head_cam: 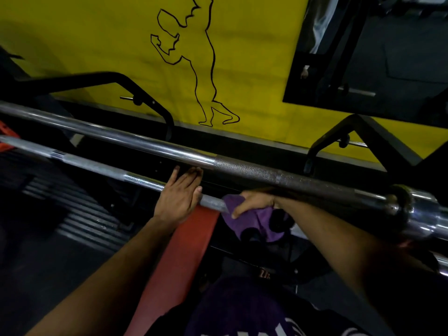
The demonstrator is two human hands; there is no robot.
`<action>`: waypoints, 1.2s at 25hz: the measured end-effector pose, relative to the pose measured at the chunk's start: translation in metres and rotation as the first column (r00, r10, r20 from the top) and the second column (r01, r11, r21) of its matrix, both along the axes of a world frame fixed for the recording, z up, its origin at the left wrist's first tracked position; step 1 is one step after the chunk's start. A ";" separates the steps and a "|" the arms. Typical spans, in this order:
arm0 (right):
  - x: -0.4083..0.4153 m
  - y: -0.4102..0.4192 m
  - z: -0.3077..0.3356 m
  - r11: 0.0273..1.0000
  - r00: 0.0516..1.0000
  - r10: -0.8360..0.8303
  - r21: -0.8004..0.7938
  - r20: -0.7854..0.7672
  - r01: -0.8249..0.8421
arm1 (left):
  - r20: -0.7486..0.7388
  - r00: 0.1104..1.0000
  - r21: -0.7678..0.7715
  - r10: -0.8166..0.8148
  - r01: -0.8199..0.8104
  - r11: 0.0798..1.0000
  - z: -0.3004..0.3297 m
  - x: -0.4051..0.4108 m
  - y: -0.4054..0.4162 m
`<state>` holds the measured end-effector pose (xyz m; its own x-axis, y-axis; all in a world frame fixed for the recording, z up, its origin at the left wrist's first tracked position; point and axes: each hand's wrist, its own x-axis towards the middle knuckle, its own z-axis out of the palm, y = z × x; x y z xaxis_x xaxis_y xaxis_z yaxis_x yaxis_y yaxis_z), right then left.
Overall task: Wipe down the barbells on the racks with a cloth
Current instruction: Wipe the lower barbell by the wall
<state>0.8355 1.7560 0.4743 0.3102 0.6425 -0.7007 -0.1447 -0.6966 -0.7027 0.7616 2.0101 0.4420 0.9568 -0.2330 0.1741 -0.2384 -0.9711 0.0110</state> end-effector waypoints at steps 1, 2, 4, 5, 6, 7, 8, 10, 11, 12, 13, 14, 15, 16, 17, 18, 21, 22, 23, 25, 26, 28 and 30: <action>-0.004 -0.012 0.001 0.999 0.999 -0.036 0.001 0.025 0.036 | 0.000 1.000 -0.003 0.006 -0.006 1.000 0.000 -0.001 -0.001; -0.008 -0.030 0.000 0.998 0.997 -0.060 -0.002 0.045 0.060 | 0.000 1.000 -0.006 0.011 -0.011 1.000 0.000 -0.001 -0.002; -0.015 -0.068 0.002 0.997 0.996 -0.060 -0.036 0.071 0.063 | 0.005 1.000 -0.011 0.028 -0.028 1.000 0.000 -0.003 -0.004; -0.018 -0.082 0.005 0.997 0.995 -0.037 -0.058 0.095 0.042 | 0.008 0.999 -0.017 0.039 -0.039 0.999 0.000 -0.003 -0.004; -0.019 -0.091 0.009 0.996 0.987 0.011 -0.094 0.162 0.004 | 0.006 0.999 -0.024 0.044 -0.044 0.999 0.001 -0.002 -0.004; -0.021 -0.094 0.013 0.990 0.960 0.068 -0.137 0.273 -0.032 | -0.006 0.999 -0.030 0.037 -0.037 0.999 0.001 -0.002 -0.005; -0.024 -0.093 0.016 0.987 0.902 0.111 -0.154 0.418 -0.050 | -0.022 0.999 -0.037 0.030 -0.031 0.999 0.001 -0.002 -0.007; -0.033 -0.076 0.020 0.984 0.721 0.157 -0.166 0.675 -0.059 | -0.044 0.995 -0.124 0.094 -0.098 0.987 0.003 -0.002 -0.001; -0.037 -0.066 0.026 0.984 0.663 0.157 -0.173 0.732 -0.041 | -0.035 0.982 -0.203 0.184 -0.187 0.961 0.006 -0.002 0.009; -0.040 -0.055 0.033 0.982 0.623 0.157 -0.186 0.767 -0.018 | -0.015 0.954 -0.275 0.301 -0.293 0.916 0.008 -0.002 0.024; -0.042 -0.044 0.039 0.981 0.582 0.154 -0.194 0.798 0.007 | 0.002 0.907 -0.326 0.420 -0.397 0.858 0.010 -0.002 0.044; -0.044 -0.033 0.042 0.983 0.545 0.141 -0.181 0.826 0.020 | -0.002 0.854 -0.348 0.521 -0.489 0.800 0.010 -0.002 0.066; -0.046 -0.021 0.044 0.989 0.501 0.116 -0.147 0.858 0.022 | -0.019 0.802 -0.351 0.598 -0.565 0.747 0.009 -0.001 0.089; -0.049 -0.007 0.044 0.992 0.465 0.107 -0.124 0.879 0.006 | -0.040 0.755 -0.350 0.654 -0.624 0.699 0.008 0.001 0.112; -0.053 0.007 0.041 0.989 0.428 0.144 -0.149 0.892 -0.023 | -0.064 0.716 -0.349 0.695 -0.668 0.657 0.006 0.003 0.135; -0.059 0.020 0.034 0.973 0.391 0.229 -0.221 0.891 -0.066 | -0.097 0.687 -0.352 0.721 -0.701 0.620 0.005 0.006 0.155; -0.070 0.036 0.009 0.884 0.306 0.465 -0.455 0.831 -0.109 | -0.222 0.661 -0.424 0.717 -0.727 0.539 -0.002 0.013 0.192; -0.067 0.038 0.006 0.878 0.316 0.472 -0.471 0.823 -0.085 | -0.240 0.671 -0.452 0.702 -0.717 0.531 -0.005 0.014 0.196; -0.063 0.042 0.005 0.883 0.320 0.459 -0.466 0.829 -0.058 | -0.247 0.678 -0.480 0.692 -0.706 0.520 -0.006 0.015 0.196; -0.058 0.062 0.003 0.889 0.268 0.447 -0.458 0.853 -0.025 | -0.272 0.689 -0.504 0.672 -0.696 0.511 -0.007 0.016 0.195; -0.055 0.079 0.000 0.885 0.239 0.457 -0.465 0.856 -0.028 | -0.280 0.695 -0.498 0.662 -0.695 0.518 -0.007 0.015 0.196; -0.051 0.121 -0.004 0.888 0.212 0.456 -0.459 0.864 -0.042 | -0.282 0.706 -0.499 0.650 -0.686 0.530 -0.008 0.013 0.200; -0.050 0.154 -0.004 0.895 0.212 0.443 -0.443 0.871 -0.050 | -0.275 0.719 -0.512 0.638 -0.671 0.536 -0.009 0.012 0.202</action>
